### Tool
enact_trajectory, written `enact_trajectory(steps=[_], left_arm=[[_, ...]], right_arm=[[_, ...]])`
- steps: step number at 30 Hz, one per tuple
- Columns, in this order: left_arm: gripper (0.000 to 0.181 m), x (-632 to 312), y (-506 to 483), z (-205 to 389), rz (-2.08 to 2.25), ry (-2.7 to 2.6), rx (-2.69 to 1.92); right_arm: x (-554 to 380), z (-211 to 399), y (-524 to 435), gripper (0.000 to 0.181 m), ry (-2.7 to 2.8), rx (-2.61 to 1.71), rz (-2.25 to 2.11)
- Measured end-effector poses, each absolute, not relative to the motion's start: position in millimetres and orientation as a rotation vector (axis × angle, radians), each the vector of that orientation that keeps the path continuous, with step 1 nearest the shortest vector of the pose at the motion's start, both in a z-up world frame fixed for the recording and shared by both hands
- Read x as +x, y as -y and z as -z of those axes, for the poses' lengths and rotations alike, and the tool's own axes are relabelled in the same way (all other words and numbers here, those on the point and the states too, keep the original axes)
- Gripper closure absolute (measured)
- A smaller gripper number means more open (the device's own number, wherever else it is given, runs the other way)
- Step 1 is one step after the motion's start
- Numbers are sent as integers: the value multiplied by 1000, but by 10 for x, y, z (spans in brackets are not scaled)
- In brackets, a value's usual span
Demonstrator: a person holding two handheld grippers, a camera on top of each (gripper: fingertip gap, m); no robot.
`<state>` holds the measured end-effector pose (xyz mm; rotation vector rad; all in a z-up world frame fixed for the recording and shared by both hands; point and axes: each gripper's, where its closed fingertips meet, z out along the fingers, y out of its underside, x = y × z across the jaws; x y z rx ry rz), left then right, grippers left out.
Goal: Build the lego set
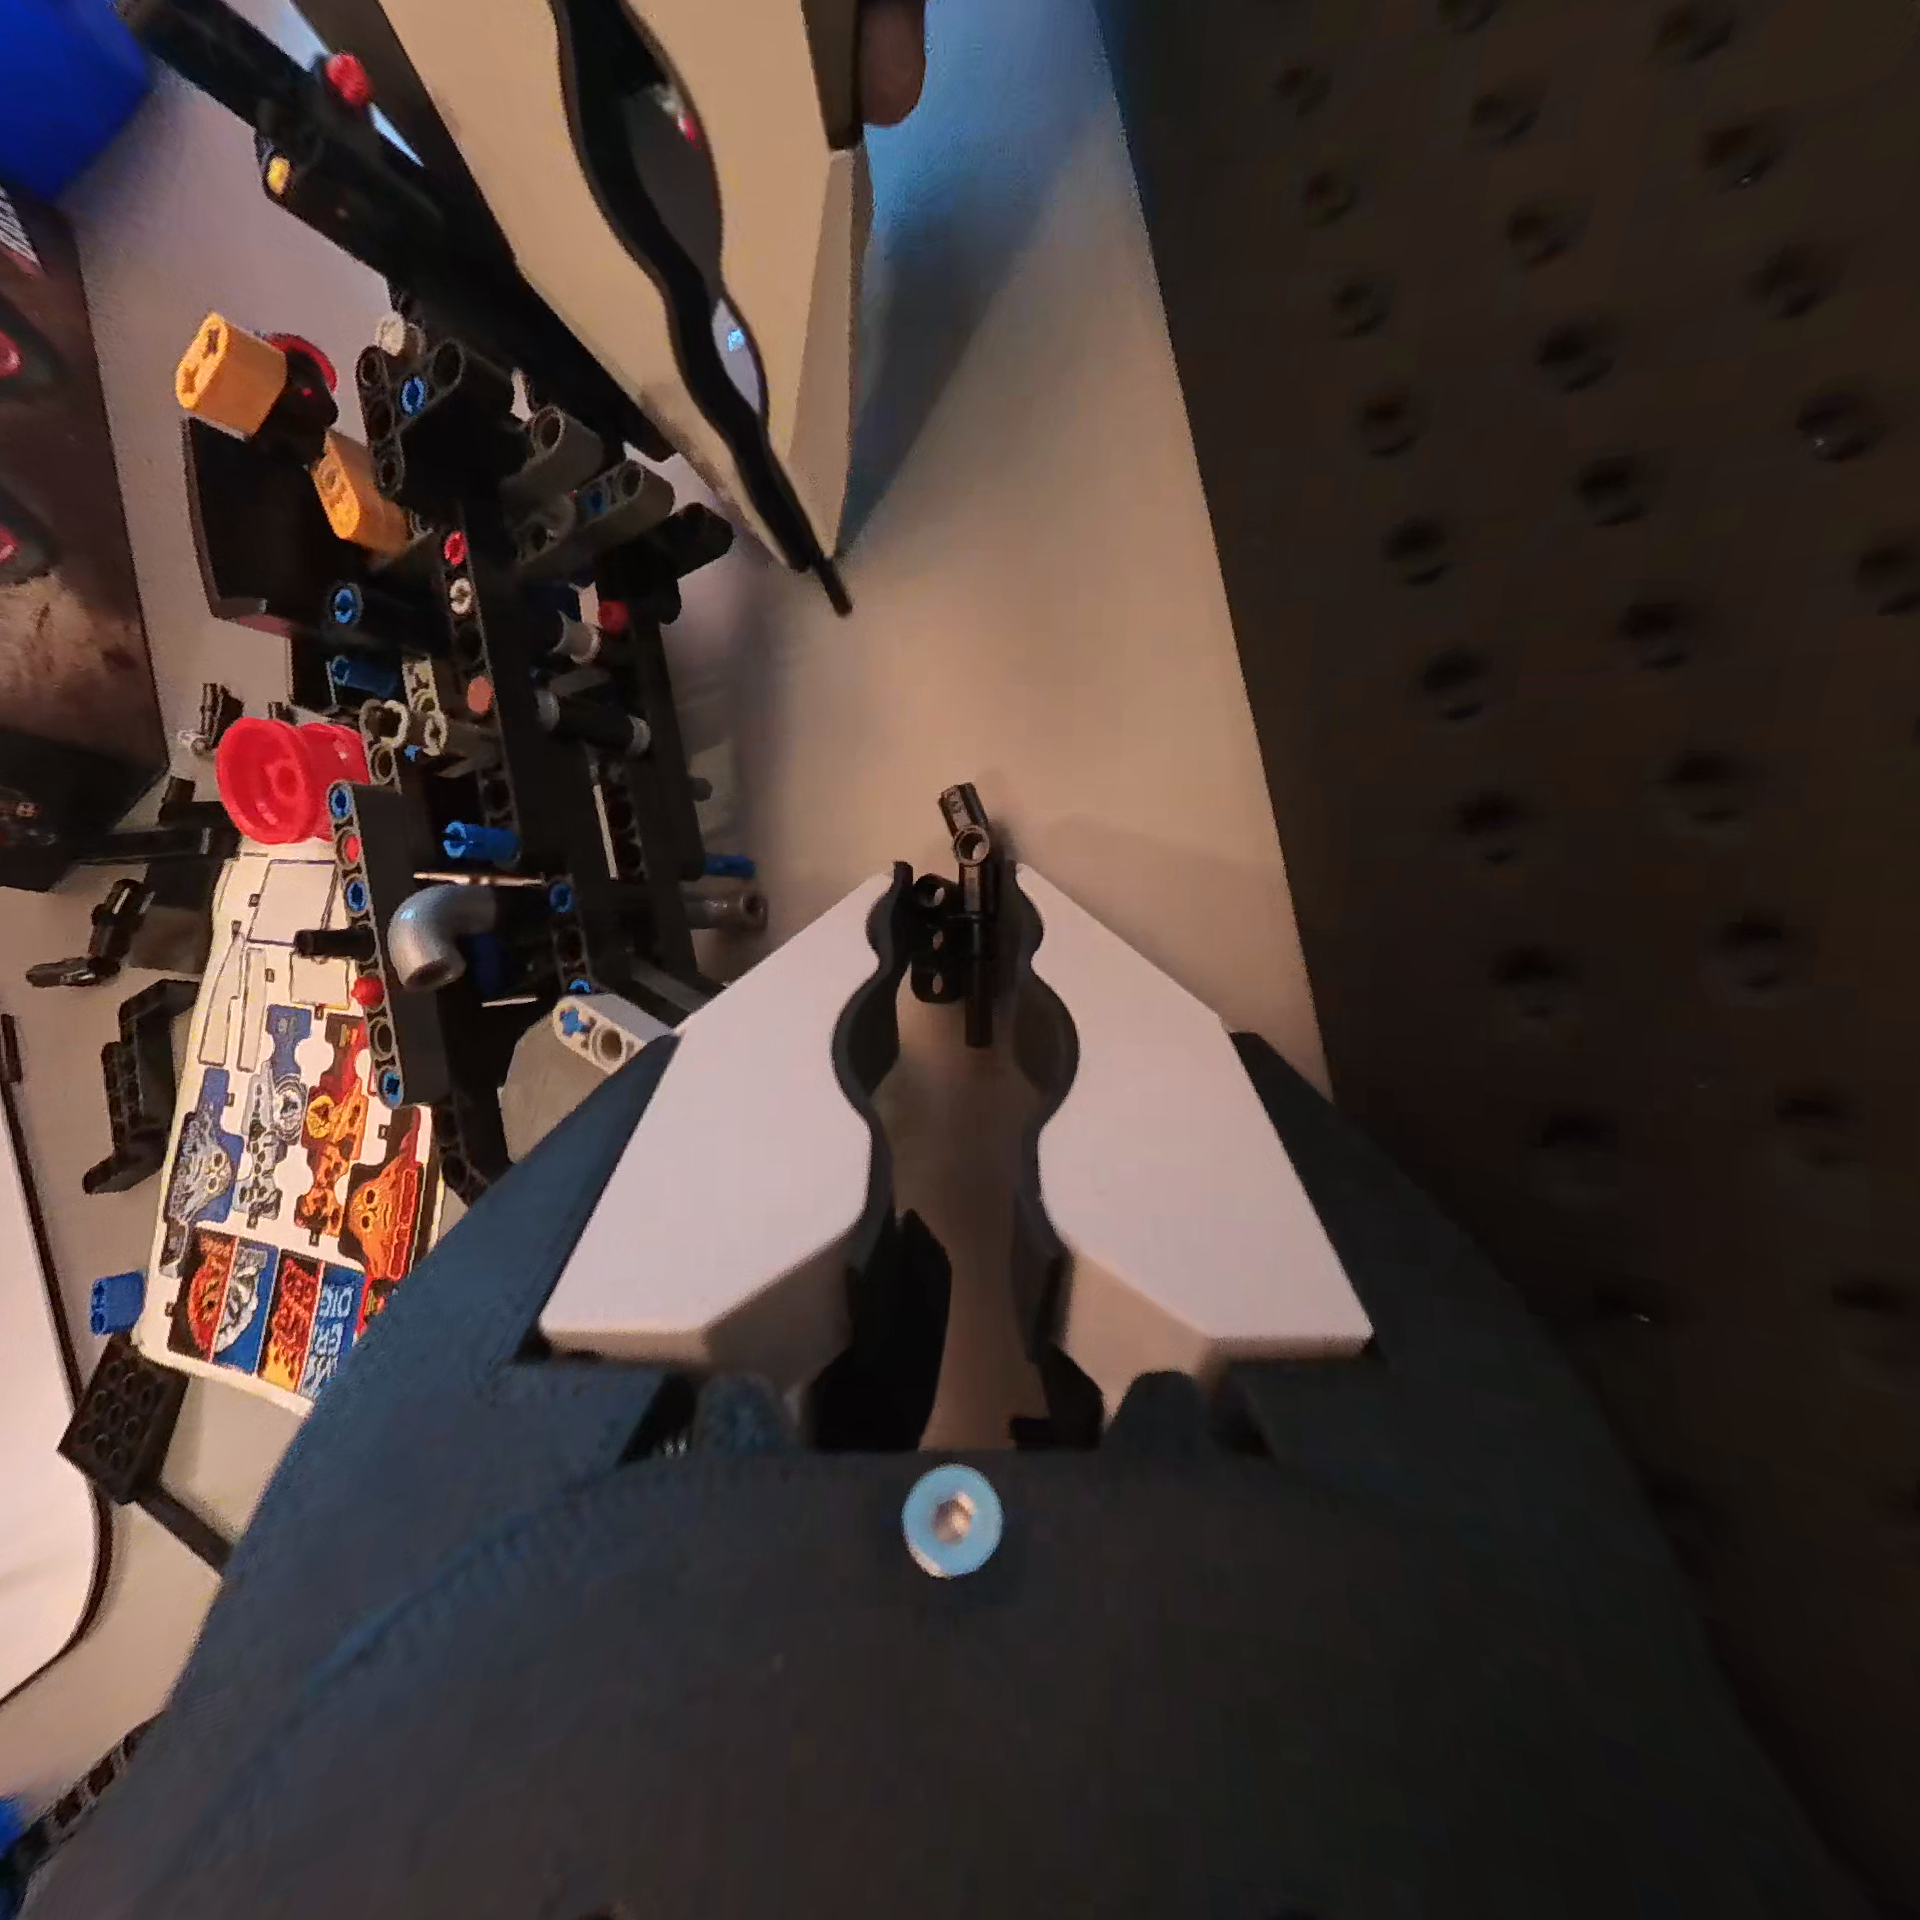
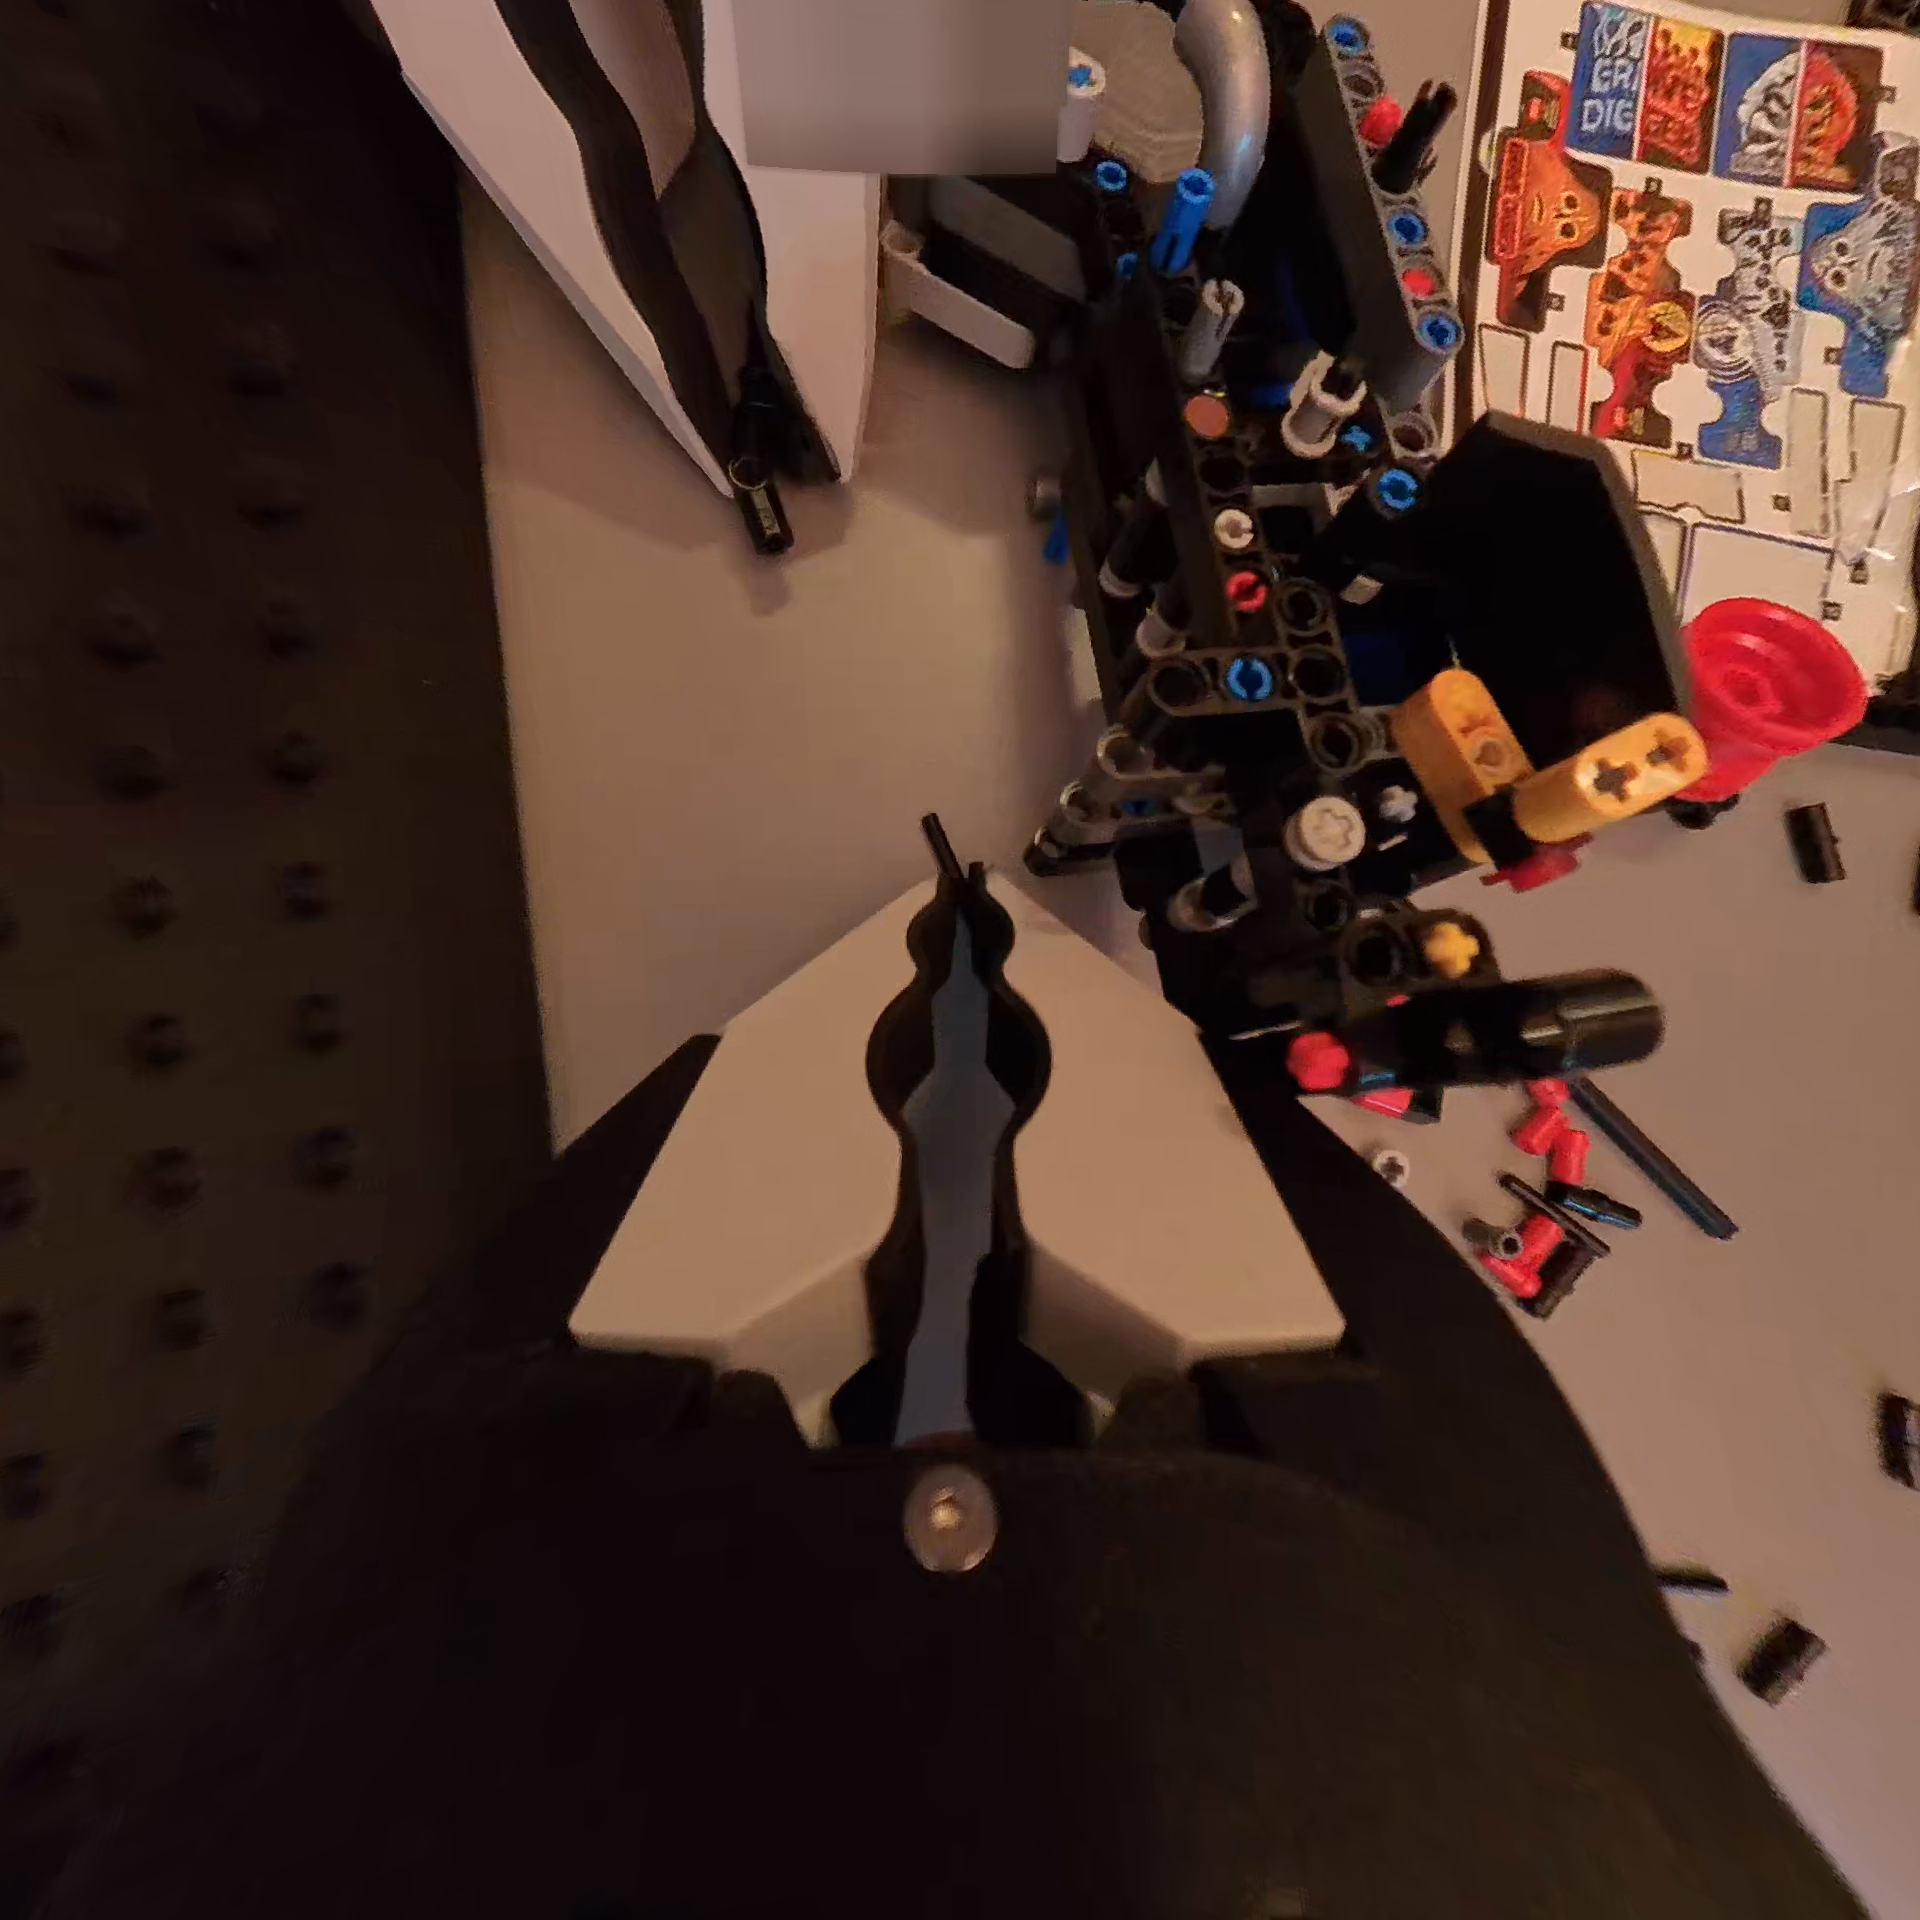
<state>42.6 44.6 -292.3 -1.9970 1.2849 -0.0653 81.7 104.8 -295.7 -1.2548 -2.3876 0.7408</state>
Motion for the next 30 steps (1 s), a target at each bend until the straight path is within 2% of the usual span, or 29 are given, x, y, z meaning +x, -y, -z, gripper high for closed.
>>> enact_trajectory(steps=[10,18,27,30], left_arm=[[165,487,-383,2922,132,-1309,-1974],[163,518,-364,2919,130,-1323,-1979],[165,576,-358,2924,131,-1324,-1996],[168,591,-355,2932,141,-1323,-1998]], right_arm=[[836,2897,-690,181,2385,-1220,-968],[854,2821,-736,181,2371,-1191,-924],[861,2930,-791,171,2451,-1149,-846],[851,2944,-729,180,2484,-1138,-897]])
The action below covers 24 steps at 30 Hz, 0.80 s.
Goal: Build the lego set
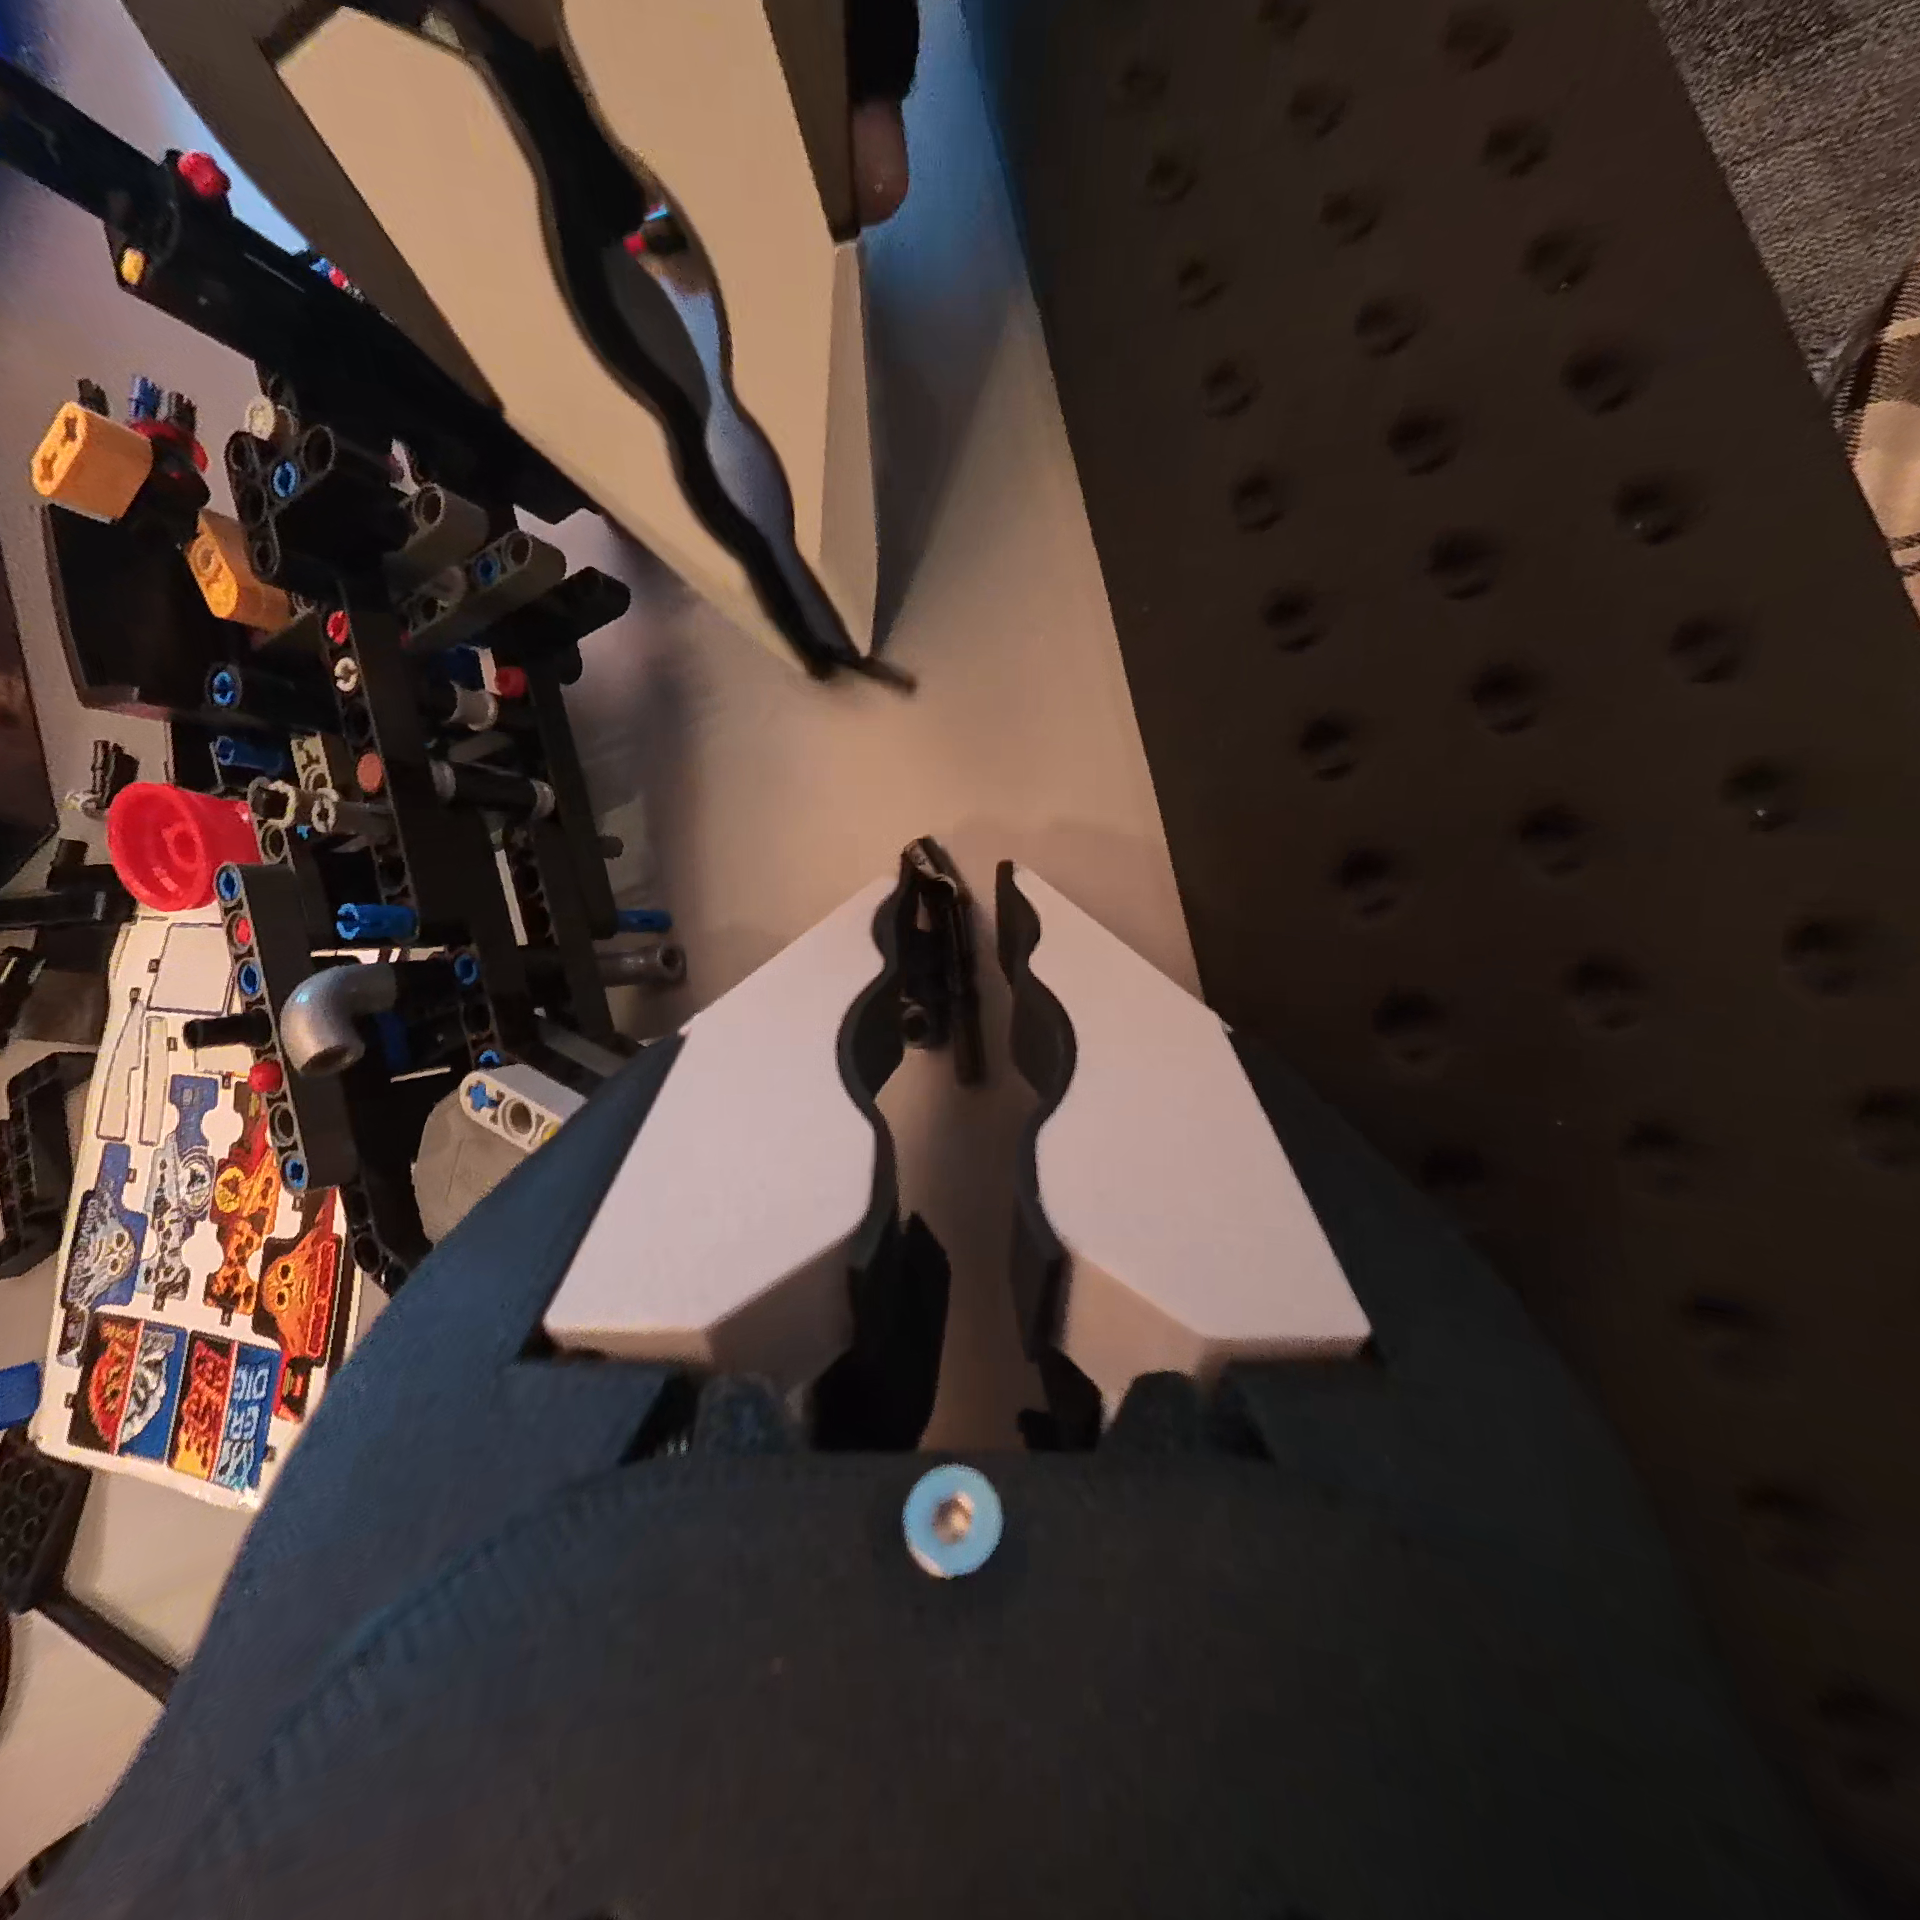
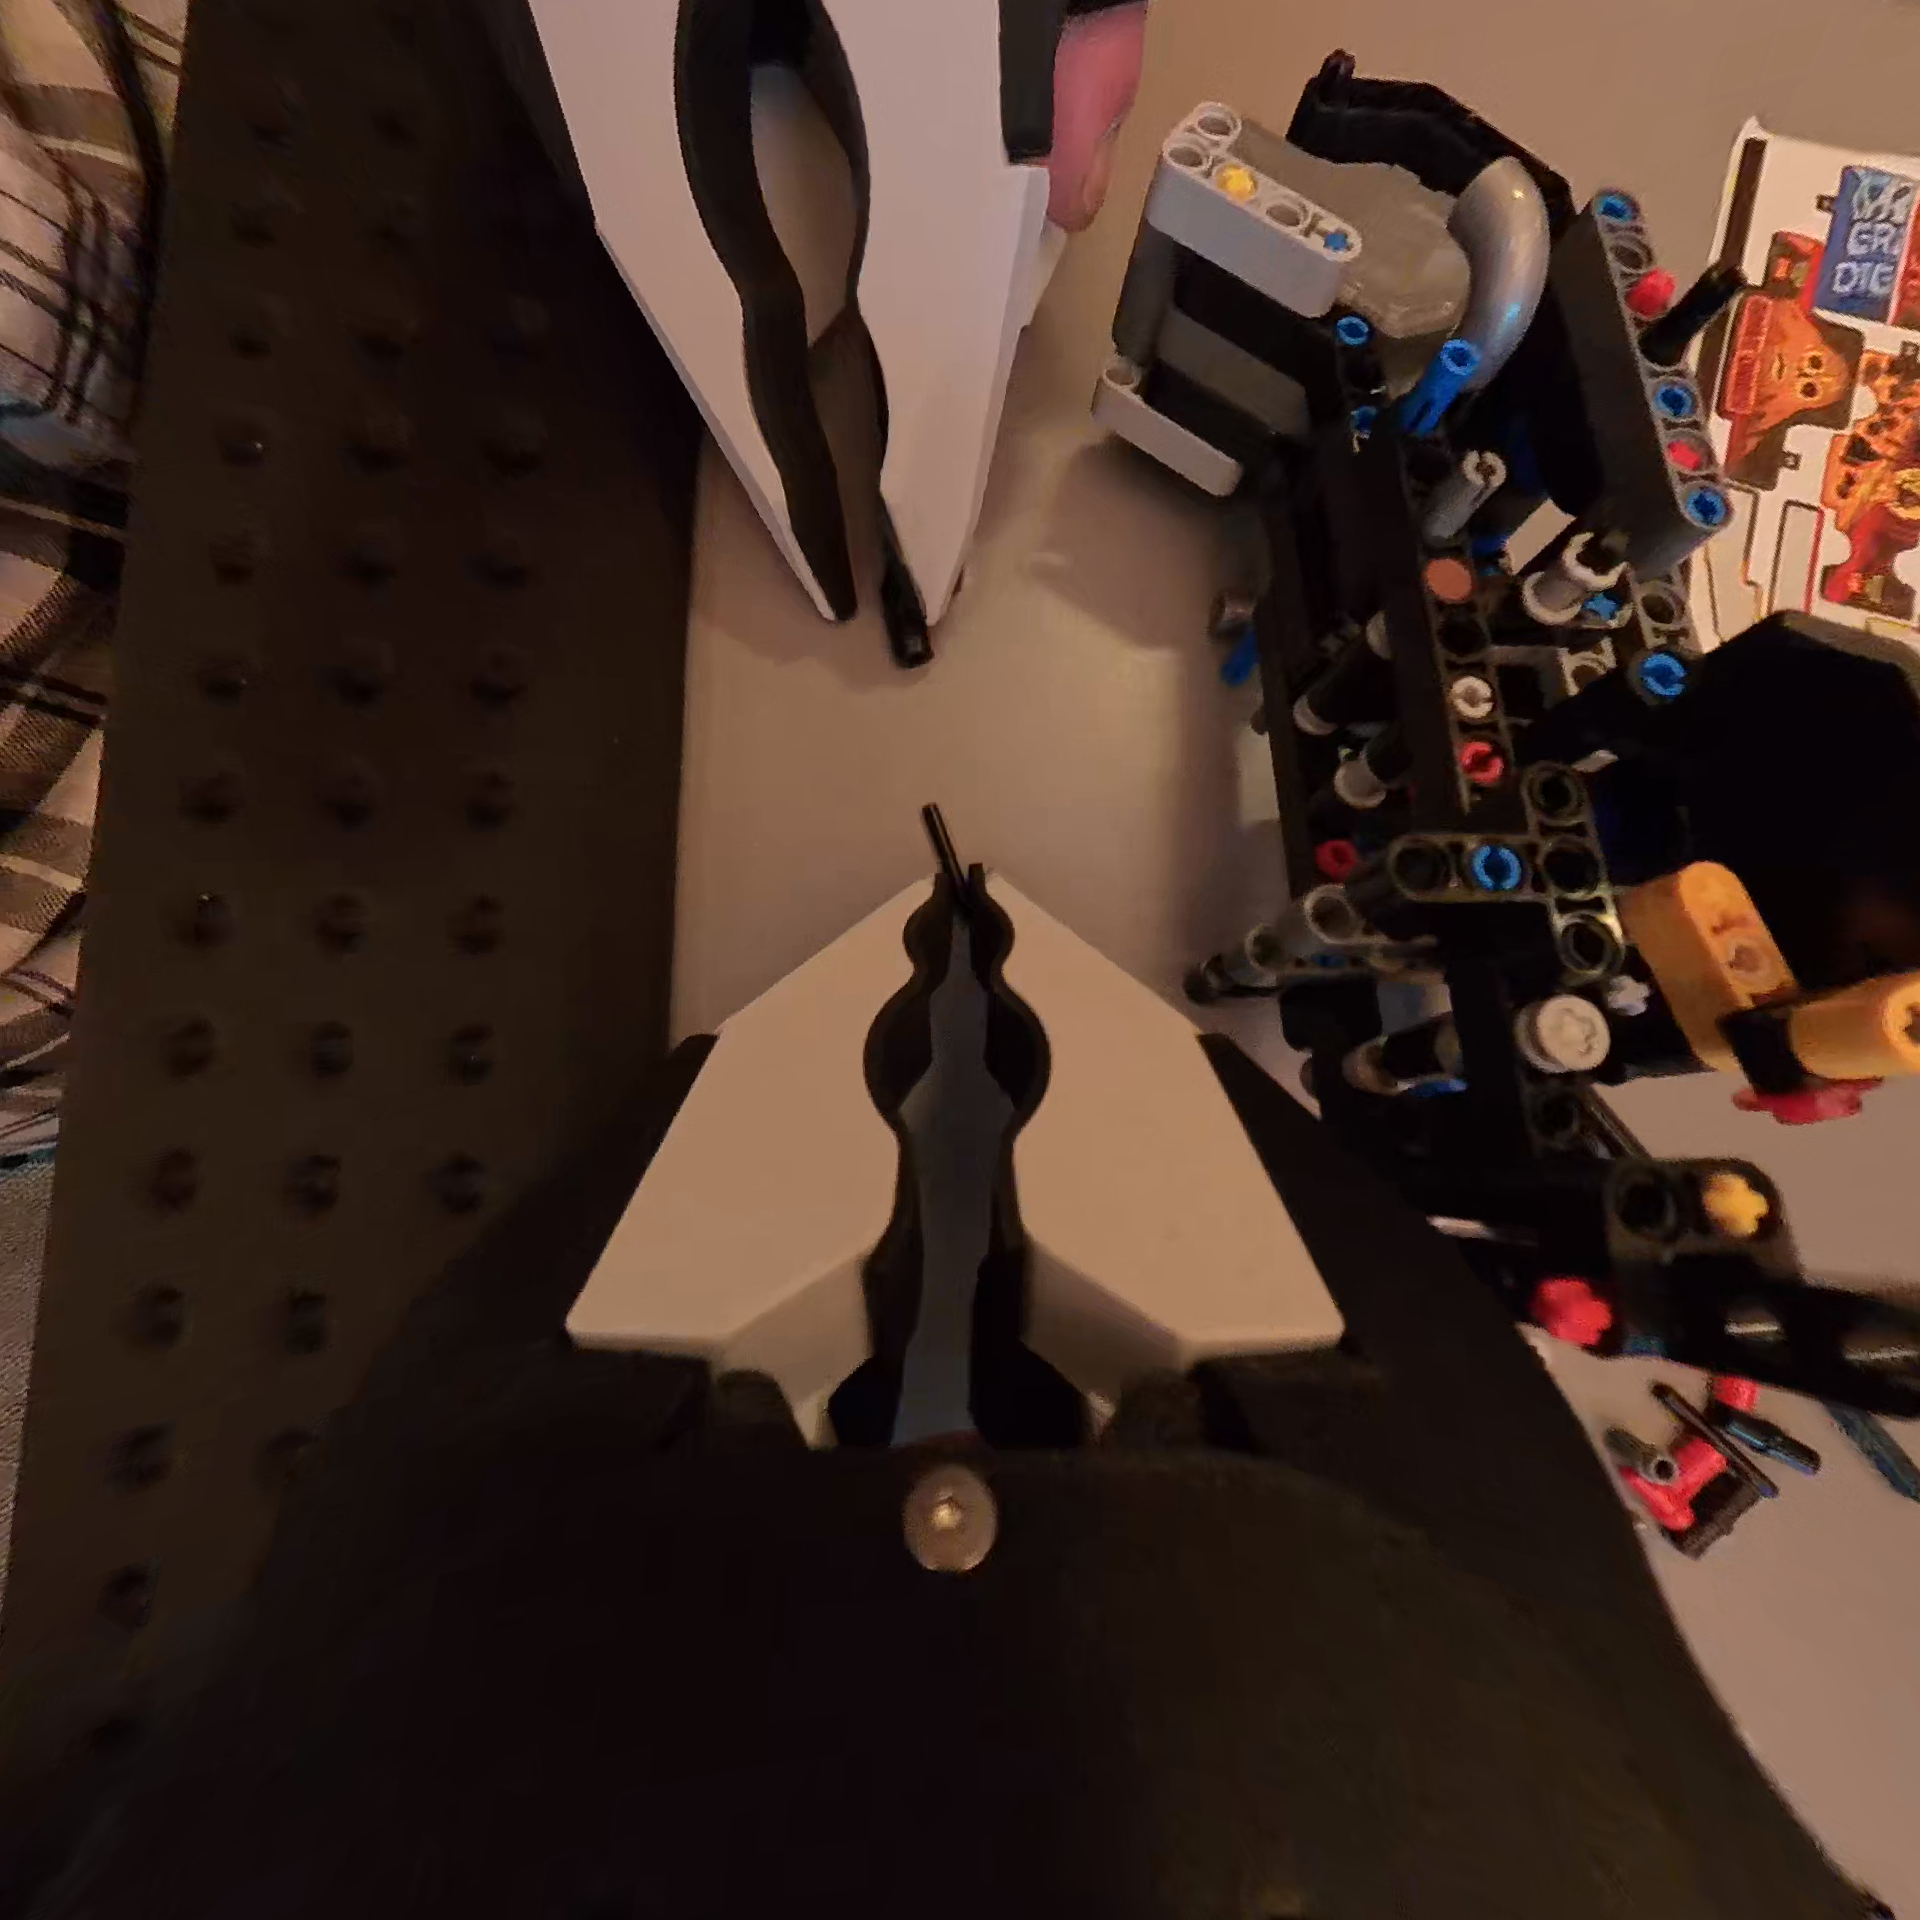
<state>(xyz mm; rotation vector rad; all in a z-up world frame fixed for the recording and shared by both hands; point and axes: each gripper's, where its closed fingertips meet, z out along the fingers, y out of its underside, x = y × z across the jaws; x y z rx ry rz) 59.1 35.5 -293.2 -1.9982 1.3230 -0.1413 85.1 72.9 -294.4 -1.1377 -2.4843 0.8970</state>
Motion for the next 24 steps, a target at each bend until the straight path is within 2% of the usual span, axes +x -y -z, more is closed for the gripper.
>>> enact_trajectory(steps=[10,24], left_arm=[[175,597,-337,2940,142,-1323,-1990],[175,594,-341,2940,139,-1296,-2012]], right_arm=[[791,2932,-537,181,2433,-1176,-979],[669,2917,-455,181,2365,-1197,-1019]])
